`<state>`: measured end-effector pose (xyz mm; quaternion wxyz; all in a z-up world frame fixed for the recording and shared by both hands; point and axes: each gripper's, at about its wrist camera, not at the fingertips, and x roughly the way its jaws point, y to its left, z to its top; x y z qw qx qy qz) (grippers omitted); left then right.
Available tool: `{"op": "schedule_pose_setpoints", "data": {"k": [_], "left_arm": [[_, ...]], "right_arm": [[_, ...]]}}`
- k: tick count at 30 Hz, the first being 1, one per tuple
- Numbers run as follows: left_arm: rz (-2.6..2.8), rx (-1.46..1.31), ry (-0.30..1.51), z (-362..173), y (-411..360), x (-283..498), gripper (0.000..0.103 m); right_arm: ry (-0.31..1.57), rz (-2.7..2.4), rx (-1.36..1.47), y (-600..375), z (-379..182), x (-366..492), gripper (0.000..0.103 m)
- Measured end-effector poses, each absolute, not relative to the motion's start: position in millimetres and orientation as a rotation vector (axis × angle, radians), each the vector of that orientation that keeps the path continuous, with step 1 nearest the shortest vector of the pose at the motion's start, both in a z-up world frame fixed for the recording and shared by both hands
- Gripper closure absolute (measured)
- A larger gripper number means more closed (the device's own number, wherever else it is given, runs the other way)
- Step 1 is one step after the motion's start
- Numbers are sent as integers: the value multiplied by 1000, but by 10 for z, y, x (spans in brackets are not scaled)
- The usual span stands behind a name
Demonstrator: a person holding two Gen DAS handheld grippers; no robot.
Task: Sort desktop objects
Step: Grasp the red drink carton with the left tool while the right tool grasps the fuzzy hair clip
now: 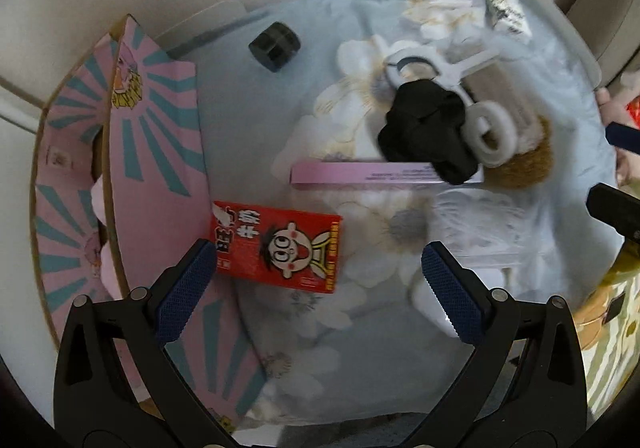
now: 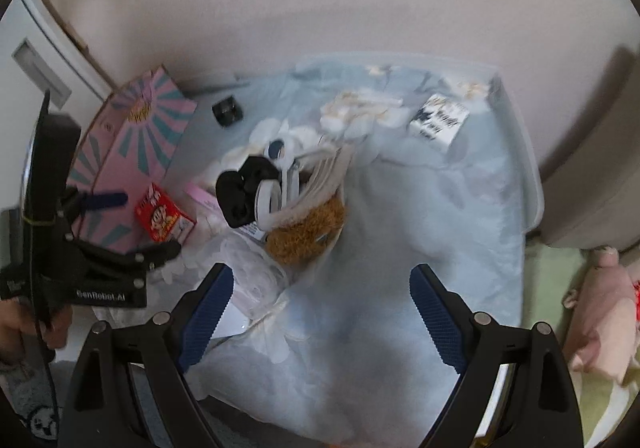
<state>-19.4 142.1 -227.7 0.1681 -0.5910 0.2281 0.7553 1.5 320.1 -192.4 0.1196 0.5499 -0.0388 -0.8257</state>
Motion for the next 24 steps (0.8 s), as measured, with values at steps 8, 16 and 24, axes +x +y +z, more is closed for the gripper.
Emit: {"op": "schedule_pose_setpoints", "data": {"k": [8, 16, 24], "left_arm": [[2087, -1692, 817, -2514, 1486, -258, 1], [2086, -1620, 862, -2455, 1529, -211, 1], [2042, -1665, 894, -2624, 1537, -185, 1]], "right_arm": [[-40, -2295, 1605, 3090, -2190, -272, 15], [4, -2240, 1616, 3098, -2384, -371, 15], [-70, -2209, 1615, 3243, -2452, -421, 15]]}}
